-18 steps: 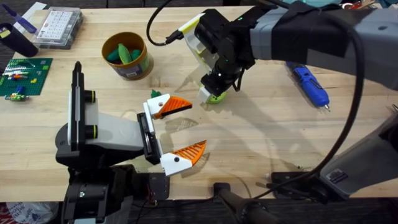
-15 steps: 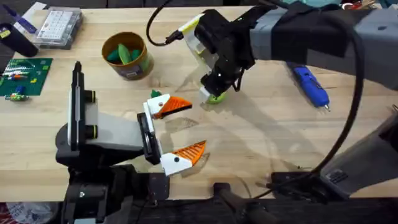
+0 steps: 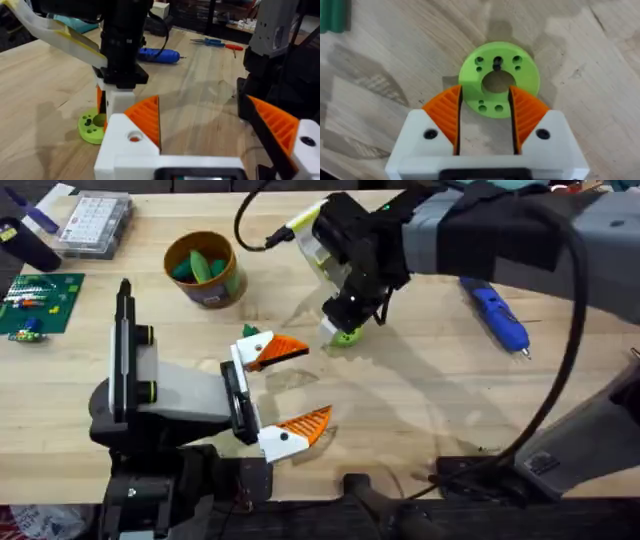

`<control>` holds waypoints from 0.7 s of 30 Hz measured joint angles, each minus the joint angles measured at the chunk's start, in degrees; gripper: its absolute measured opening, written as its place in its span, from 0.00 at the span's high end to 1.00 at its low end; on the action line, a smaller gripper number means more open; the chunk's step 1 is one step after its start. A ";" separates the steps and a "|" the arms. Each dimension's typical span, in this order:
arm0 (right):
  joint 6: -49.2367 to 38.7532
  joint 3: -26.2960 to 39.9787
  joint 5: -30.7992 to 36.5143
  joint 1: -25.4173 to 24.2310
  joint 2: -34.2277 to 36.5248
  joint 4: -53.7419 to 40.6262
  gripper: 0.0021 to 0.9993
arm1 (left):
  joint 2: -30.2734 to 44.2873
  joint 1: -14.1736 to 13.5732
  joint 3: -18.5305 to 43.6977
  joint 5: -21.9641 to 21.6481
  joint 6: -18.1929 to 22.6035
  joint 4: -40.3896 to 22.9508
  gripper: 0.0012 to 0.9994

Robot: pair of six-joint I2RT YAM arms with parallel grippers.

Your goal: Pick up the gripper from the table and insert it into the empty holder that is missing its gripper. Then pick up a screw, insert it into the mounting hole, and use the screwdriver to tighten it. Finally, clean up the table by picking up the vegetable and placing it into the bucket.

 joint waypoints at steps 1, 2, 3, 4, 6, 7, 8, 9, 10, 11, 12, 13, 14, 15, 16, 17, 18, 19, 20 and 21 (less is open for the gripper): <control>0.01 0.43 0.00 0.00 0.00 0.01 0.51 | 0.00 0.00 0.00 0.00 0.00 0.00 0.01; 0.01 0.92 0.00 0.00 0.00 0.04 0.51 | 0.00 0.00 0.00 0.00 0.00 -0.01 0.01; 0.00 1.39 0.00 0.00 0.00 0.17 0.51 | 0.01 0.00 0.00 0.01 0.00 -0.01 0.01; -0.01 1.77 0.00 0.00 0.00 0.41 0.51 | 0.01 0.00 0.00 0.00 0.00 -0.01 0.01; -0.01 2.18 0.02 0.00 0.00 1.09 0.51 | 0.00 0.00 0.00 0.00 0.00 0.00 0.01; 0.01 2.27 0.02 0.00 0.00 1.75 0.51 | 0.00 0.00 0.00 0.00 0.00 -0.01 0.01; 0.00 2.27 0.02 0.00 0.00 2.01 0.51 | 0.00 0.00 0.00 0.00 0.00 -0.01 0.01; 0.00 2.27 0.02 0.00 0.00 2.43 0.51 | 0.00 0.00 0.00 0.01 0.00 -0.01 0.01; 0.01 2.27 0.02 0.00 0.00 2.87 0.51 | 0.00 0.00 0.00 0.00 0.00 0.00 0.01; 0.01 2.27 0.02 0.00 0.00 3.21 0.51 | 0.00 0.00 0.00 0.00 0.00 0.00 0.01; 0.01 2.27 0.02 0.00 0.00 3.46 0.51 | 0.00 0.00 0.00 0.01 0.00 -0.01 0.01; 0.01 2.27 0.02 0.00 0.00 3.65 0.51 | 0.00 0.00 0.00 0.00 0.00 -0.01 0.01; 0.01 2.27 0.02 0.00 0.00 3.79 0.51 | 0.00 0.00 0.00 -0.01 0.00 -0.01 0.01; 0.00 2.27 0.02 0.00 0.00 3.95 0.51 | 0.01 0.00 0.00 0.00 0.00 -0.01 0.01; 0.00 2.27 0.03 0.00 -0.01 4.10 0.51 | 0.01 0.00 0.00 0.00 0.00 -0.01 0.01; 0.01 2.27 0.09 0.00 -0.01 4.17 0.51 | 0.00 0.00 0.00 -0.01 0.00 0.00 0.01; 0.01 2.27 0.29 0.00 0.00 4.10 0.51 | 0.00 0.00 0.00 0.00 0.00 0.00 0.01; 0.03 2.27 0.61 0.00 0.00 3.87 0.51 | 0.00 0.00 0.00 0.00 0.00 0.00 0.01; 0.14 2.28 0.97 0.00 0.00 3.52 0.51 | 0.00 0.00 0.00 0.00 0.00 0.00 0.01; 0.22 2.29 1.24 0.00 0.00 3.06 0.51 | 0.00 0.00 0.00 0.01 0.00 0.00 0.01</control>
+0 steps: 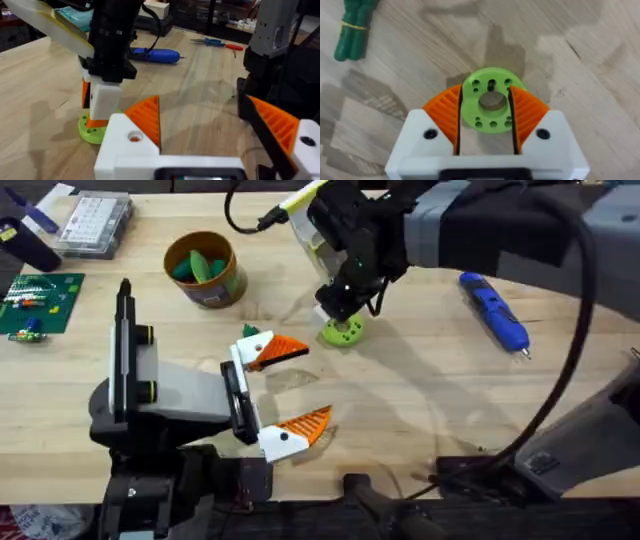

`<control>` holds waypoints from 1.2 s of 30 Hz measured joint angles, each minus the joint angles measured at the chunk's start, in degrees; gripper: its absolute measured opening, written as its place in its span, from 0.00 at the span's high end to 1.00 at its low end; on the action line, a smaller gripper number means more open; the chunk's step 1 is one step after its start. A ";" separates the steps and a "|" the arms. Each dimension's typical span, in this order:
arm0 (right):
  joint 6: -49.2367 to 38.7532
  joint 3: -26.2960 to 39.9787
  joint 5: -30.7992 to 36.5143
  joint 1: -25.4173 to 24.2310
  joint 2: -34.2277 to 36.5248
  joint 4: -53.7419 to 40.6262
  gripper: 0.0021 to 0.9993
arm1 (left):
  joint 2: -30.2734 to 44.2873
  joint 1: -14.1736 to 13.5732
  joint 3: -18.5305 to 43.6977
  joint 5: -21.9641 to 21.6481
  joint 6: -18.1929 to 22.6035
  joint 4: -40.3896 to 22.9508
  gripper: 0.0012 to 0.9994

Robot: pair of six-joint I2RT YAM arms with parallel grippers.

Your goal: Pick up the gripper from the table and insert it into the empty holder that is missing its gripper. Then pick up a screw, insert it into the mounting hole, and use the screwdriver to tighten it. Finally, clean up the table by picking up the vegetable and placing it into the bucket.

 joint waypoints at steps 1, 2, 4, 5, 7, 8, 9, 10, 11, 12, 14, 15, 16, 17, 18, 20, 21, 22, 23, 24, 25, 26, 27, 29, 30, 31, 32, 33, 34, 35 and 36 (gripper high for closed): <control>0.06 0.00 0.18 0.00 0.00 -0.57 0.51 | 0.00 0.00 0.00 -0.01 0.00 0.00 0.01; 0.17 0.00 0.32 0.00 -0.01 -1.09 0.51 | 0.00 0.00 0.00 -0.01 0.00 -0.01 0.01; 0.36 0.00 0.50 0.00 -0.12 -1.95 0.51 | 0.01 0.00 0.00 -0.01 0.00 0.00 0.01; 0.45 0.00 0.55 0.00 -0.40 -2.42 0.51 | 0.00 0.00 0.00 -0.02 0.00 -0.01 0.01; 0.56 0.00 0.72 0.00 -1.68 -3.57 0.51 | 0.00 0.00 0.00 -0.01 0.00 -0.01 0.01; 0.64 0.00 0.79 0.00 -2.65 -4.23 0.51 | 0.00 0.00 0.00 -0.01 0.00 -0.01 0.01; 0.64 0.00 0.85 0.00 -3.85 -4.88 0.51 | 0.00 0.00 0.00 0.00 0.00 -0.01 0.01; 0.65 0.00 0.93 0.00 -5.25 -5.67 0.51 | 0.00 0.00 0.00 -0.01 0.00 -0.01 0.01; 0.68 0.00 0.97 0.00 -6.73 -6.44 0.51 | 0.00 0.00 0.00 -0.02 0.00 -0.01 0.01; 0.72 0.00 0.99 0.00 -8.21 -6.99 0.51 | 0.00 0.00 0.00 -0.01 0.00 -0.01 0.01; 0.94 0.00 1.03 0.00 -10.58 -7.46 0.51 | 0.00 0.00 0.00 -0.02 0.00 -0.01 0.01; 1.07 -0.01 1.02 0.00 -11.67 -7.57 0.51 | 0.00 0.00 0.00 -0.01 0.00 -0.01 0.01; 1.19 -0.03 1.01 0.00 -12.62 -7.64 0.51 | 0.00 0.00 0.00 0.00 0.00 -0.01 0.01; 1.32 -0.11 1.02 0.00 -13.43 -7.67 0.51 | 0.00 0.00 0.00 -0.01 0.00 -0.01 0.01; 1.41 -0.41 1.03 0.00 -14.29 -7.58 0.51 | 0.00 0.00 0.00 -0.02 0.00 -0.01 0.01; 1.53 -1.84 1.01 0.00 -16.30 -7.42 0.51 | 0.00 0.00 0.00 -0.01 0.00 0.01 0.01; 1.63 -2.92 1.01 0.00 -17.40 -7.42 0.51 | 0.00 0.00 0.00 -0.01 0.00 0.00 0.01; 1.74 -4.13 1.00 0.00 -18.63 -7.45 0.51 | 0.00 0.00 0.00 -0.01 0.00 0.00 0.01; 1.79 -5.24 0.99 0.00 -19.78 -7.33 0.51 | 0.00 0.00 0.00 -0.01 0.00 0.01 0.01; 1.88 -6.53 1.00 0.00 -21.02 -6.50 0.51 | 0.00 0.00 0.00 -0.01 0.00 0.00 0.01; 1.96 -7.89 0.98 0.00 -22.34 -5.53 0.51 | 0.00 0.00 0.00 -0.02 0.00 0.00 0.01; 2.08 -9.16 0.98 0.00 -23.56 -4.54 0.51 | 0.00 0.00 0.00 -0.01 0.00 0.00 0.01; 2.28 -10.61 0.98 0.00 -24.77 -3.02 0.51 | 0.00 0.00 0.00 0.00 -0.01 -0.01 0.01; 2.74 -13.44 0.98 0.00 -26.66 -0.44 0.51 | 0.00 0.00 0.00 -0.02 -0.01 0.00 0.01; 2.91 -14.77 0.98 0.00 -27.18 1.01 0.51 | 0.00 0.00 0.00 -0.01 0.00 -0.01 0.01; 3.00 -15.99 0.98 0.00 -27.37 2.40 0.51 | 0.00 0.00 0.00 0.00 -0.01 -0.01 0.01; 3.04 -16.91 0.98 0.00 -27.22 3.36 0.51 | 0.00 0.00 0.00 0.00 -0.01 0.00 0.01; 3.06 -17.65 0.98 0.00 -26.85 4.17 0.51 | 0.00 0.00 0.00 0.00 0.00 0.00 0.01; 3.06 -18.19 0.98 0.00 -26.27 5.14 0.51 | 0.00 0.00 0.00 0.00 0.00 -0.01 0.01; 3.04 -18.57 0.98 0.00 -25.42 6.32 0.51 | 0.00 0.00 0.00 0.00 0.00 -0.01 0.01; 3.03 -18.77 0.98 0.00 -24.46 7.44 0.51 | 0.00 0.00 0.00 -0.01 -0.01 -0.01 0.01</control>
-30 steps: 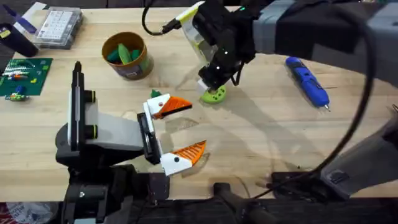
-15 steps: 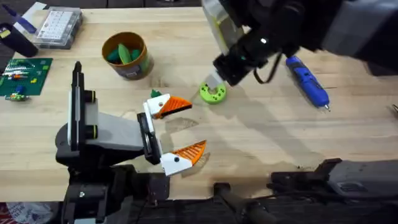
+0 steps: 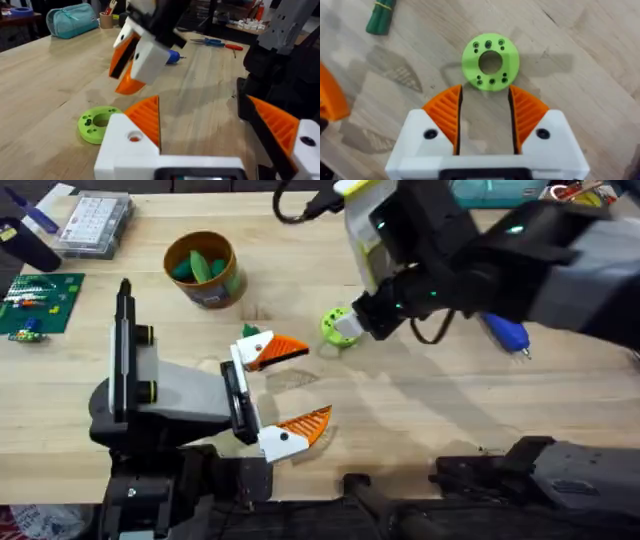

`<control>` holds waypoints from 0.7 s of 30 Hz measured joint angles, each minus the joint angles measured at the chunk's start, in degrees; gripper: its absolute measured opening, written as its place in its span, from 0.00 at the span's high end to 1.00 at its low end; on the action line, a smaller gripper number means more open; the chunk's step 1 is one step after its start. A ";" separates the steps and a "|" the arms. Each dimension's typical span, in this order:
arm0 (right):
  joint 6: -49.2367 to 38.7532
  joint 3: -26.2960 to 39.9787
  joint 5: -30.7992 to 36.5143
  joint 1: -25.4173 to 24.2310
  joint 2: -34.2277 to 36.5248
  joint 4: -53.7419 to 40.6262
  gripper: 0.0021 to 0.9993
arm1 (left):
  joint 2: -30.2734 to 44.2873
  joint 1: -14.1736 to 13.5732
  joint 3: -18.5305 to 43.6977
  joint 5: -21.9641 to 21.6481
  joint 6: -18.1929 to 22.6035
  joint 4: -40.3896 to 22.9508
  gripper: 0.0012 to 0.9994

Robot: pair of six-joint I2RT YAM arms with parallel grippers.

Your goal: Pick up the gripper from the table and insert it into the empty holder that is missing its gripper. Then pick up a screw, insert it into the mounting hole, and use the screwdriver to tighten it. Finally, clean up the table by picking up the vegetable and placing it into the bucket.

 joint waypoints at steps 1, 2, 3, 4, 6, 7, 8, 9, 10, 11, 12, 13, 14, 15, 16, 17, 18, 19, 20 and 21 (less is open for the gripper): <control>0.00 -0.10 0.00 0.00 1.00 1.25 0.51 | 0.00 0.00 0.00 0.00 0.00 0.00 0.01; 0.00 -0.14 -0.01 0.00 2.06 2.50 0.51 | 0.00 0.00 0.00 0.01 0.01 0.01 0.01; 0.00 -0.17 -0.01 0.00 2.91 3.24 0.51 | 0.00 0.00 0.00 0.00 0.01 0.01 0.01; 0.00 -0.19 0.01 0.00 3.61 3.75 0.51 | 0.00 0.00 0.00 -0.01 0.01 0.00 0.01; 0.00 -0.20 0.00 0.00 5.61 5.25 0.51 | 0.01 0.00 0.00 0.00 0.01 0.00 0.01; 0.00 -0.20 0.00 0.00 5.96 5.67 0.51 | 0.00 0.00 0.00 0.00 0.01 0.00 0.01; 0.00 -0.21 0.00 0.00 6.32 6.21 0.51 | 0.00 0.00 0.00 0.00 0.01 0.00 0.01; 0.00 -0.22 0.00 0.00 6.77 6.88 0.51 | 0.00 0.00 0.00 0.01 0.01 0.00 0.01; 0.00 -0.22 0.00 0.00 7.27 7.57 0.51 | 0.00 0.00 0.00 0.01 0.01 0.00 0.01; 0.01 -0.22 0.00 0.00 7.84 8.25 0.51 | 0.00 0.00 0.00 0.00 0.00 0.00 0.01; 0.01 -0.22 0.00 0.00 8.44 8.83 0.51 | 0.00 0.00 0.00 0.00 0.00 0.00 0.01; 0.00 -0.22 0.00 0.00 9.05 9.28 0.51 | 0.00 0.00 0.00 0.01 0.01 0.00 0.01; 0.01 -0.22 0.00 0.00 9.64 9.57 0.51 | 0.00 0.00 0.00 0.00 0.01 0.00 0.01; 0.02 -0.22 0.01 0.00 10.25 9.81 0.51 | 0.00 0.00 0.00 0.00 0.01 0.00 0.01; 0.02 -0.22 0.01 0.00 10.86 9.96 0.51 | 0.00 0.00 0.00 0.01 0.01 0.00 0.01; 0.02 -0.21 0.00 0.00 11.44 9.99 0.51 | 0.00 0.00 0.00 0.00 0.01 0.00 0.01; 0.02 -0.19 -0.02 0.00 12.04 10.00 0.51 | 0.00 0.00 0.00 0.00 0.00 0.00 0.01; 0.02 -0.18 -0.08 0.00 12.59 10.01 0.51 | 0.00 0.00 0.00 0.00 0.00 0.00 0.01; 0.02 -0.15 -0.19 0.00 13.11 10.01 0.51 | 0.00 0.00 0.00 -0.01 0.01 0.00 0.01; 0.02 -0.03 -0.28 0.00 13.72 10.00 0.51 | 0.01 0.00 0.00 0.00 0.01 0.00 0.01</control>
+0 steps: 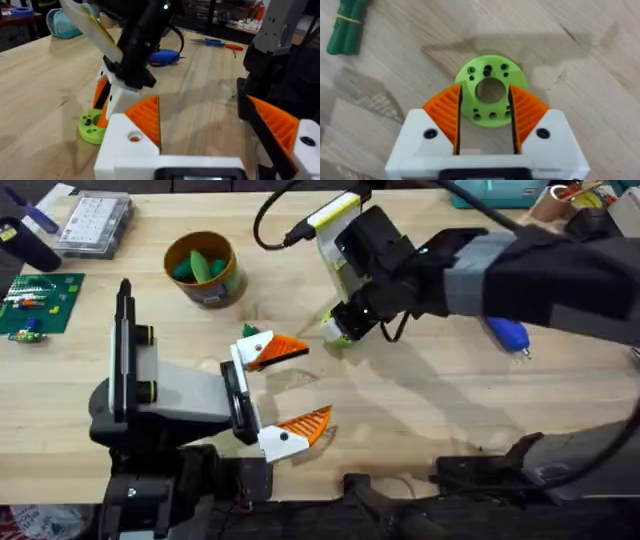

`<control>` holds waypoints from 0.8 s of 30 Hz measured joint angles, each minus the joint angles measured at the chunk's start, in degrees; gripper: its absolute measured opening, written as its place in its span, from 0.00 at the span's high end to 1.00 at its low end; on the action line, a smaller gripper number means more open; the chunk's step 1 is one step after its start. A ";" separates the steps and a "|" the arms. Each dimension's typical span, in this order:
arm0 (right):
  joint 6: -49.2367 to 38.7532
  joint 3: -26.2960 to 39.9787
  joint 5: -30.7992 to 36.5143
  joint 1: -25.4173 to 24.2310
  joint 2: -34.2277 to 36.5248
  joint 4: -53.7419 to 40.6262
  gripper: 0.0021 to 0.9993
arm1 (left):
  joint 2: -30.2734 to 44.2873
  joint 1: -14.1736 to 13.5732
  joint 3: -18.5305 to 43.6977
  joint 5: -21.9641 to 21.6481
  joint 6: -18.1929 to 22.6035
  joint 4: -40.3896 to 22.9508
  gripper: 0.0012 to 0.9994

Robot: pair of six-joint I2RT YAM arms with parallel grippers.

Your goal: Pick up the gripper from the table and insert it into the empty holder that is missing its gripper. Then pick up a screw, insert it into the mounting hole, and use the screwdriver to tighten it. Finally, clean up the table by picking up the vegetable and placing it into the bucket.

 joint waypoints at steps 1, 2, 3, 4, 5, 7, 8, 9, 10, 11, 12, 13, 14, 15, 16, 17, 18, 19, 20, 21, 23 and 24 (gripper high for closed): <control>0.00 0.23 -0.03 0.00 0.63 -0.01 0.51 | 0.00 0.00 0.00 0.00 -0.01 0.00 0.01; 0.00 0.50 -0.06 0.00 1.24 0.00 0.51 | -0.01 0.00 0.00 -0.01 -0.01 0.00 0.01; 0.00 0.80 -0.15 0.00 1.78 0.03 0.51 | -0.01 0.00 0.00 0.00 0.00 0.00 0.01; 0.00 1.10 -0.24 0.00 2.27 0.12 0.51 | -0.01 0.00 0.00 0.01 0.00 0.00 0.01; 0.00 1.31 -0.31 0.00 2.70 0.28 0.51 | 0.00 0.00 0.00 0.00 -0.01 0.00 0.01; 0.00 1.61 -0.43 0.00 3.13 0.58 0.51 | -0.01 0.00 0.00 0.01 0.00 0.02 0.01; -0.01 1.67 -0.44 0.00 3.13 0.77 0.51 | -0.01 0.00 0.00 0.01 0.00 0.01 0.01; -0.02 1.68 -0.44 0.00 3.13 1.13 0.51 | -0.01 0.00 0.00 0.01 -0.01 0.00 0.01; -0.01 1.68 -0.44 0.00 3.14 1.52 0.51 | -0.01 0.00 0.00 0.01 -0.01 0.00 0.01; -0.01 1.69 -0.44 0.00 3.17 1.86 0.51 | -0.01 0.00 0.00 0.01 0.00 0.00 0.01; -0.02 1.71 -0.44 0.00 3.22 2.25 0.51 | -0.01 0.00 0.00 0.00 0.00 0.00 0.01; -0.01 1.72 -0.44 0.00 3.28 2.60 0.51 | -0.01 0.00 0.00 0.00 -0.01 0.00 0.01; 0.00 1.73 -0.44 0.00 3.37 2.87 0.51 | -0.01 0.00 0.00 0.01 -0.02 0.00 0.01; 0.00 1.73 -0.44 0.00 3.40 3.05 0.51 | -0.01 0.00 0.00 0.01 -0.02 0.00 0.01; 0.00 1.73 -0.44 0.00 3.40 3.11 0.51 | -0.01 0.00 0.00 0.00 -0.01 0.00 0.01; 0.00 1.73 -0.44 0.00 3.40 3.15 0.51 | -0.01 0.00 0.00 0.00 0.00 0.01 0.01; 0.00 1.73 -0.44 0.00 3.40 3.18 0.51 | -0.01 0.00 0.00 0.00 0.00 0.02 0.01; 0.00 1.73 -0.44 0.00 3.40 3.19 0.51 | -0.01 0.00 0.00 0.00 -0.01 0.01 0.01; 0.00 1.73 -0.44 0.00 3.42 3.23 0.51 | -0.01 0.00 0.00 0.01 -0.02 0.01 0.01; 0.00 1.73 -0.44 0.00 3.46 3.34 0.51 | -0.01 0.00 0.00 0.01 -0.01 0.02 0.01; 0.00 1.73 -0.44 0.00 3.72 3.76 0.51 | -0.01 0.00 0.00 0.01 -0.01 0.01 0.01; 0.00 1.74 -0.44 0.00 3.93 3.98 0.51 | -0.01 0.00 0.00 0.01 -0.01 0.01 0.01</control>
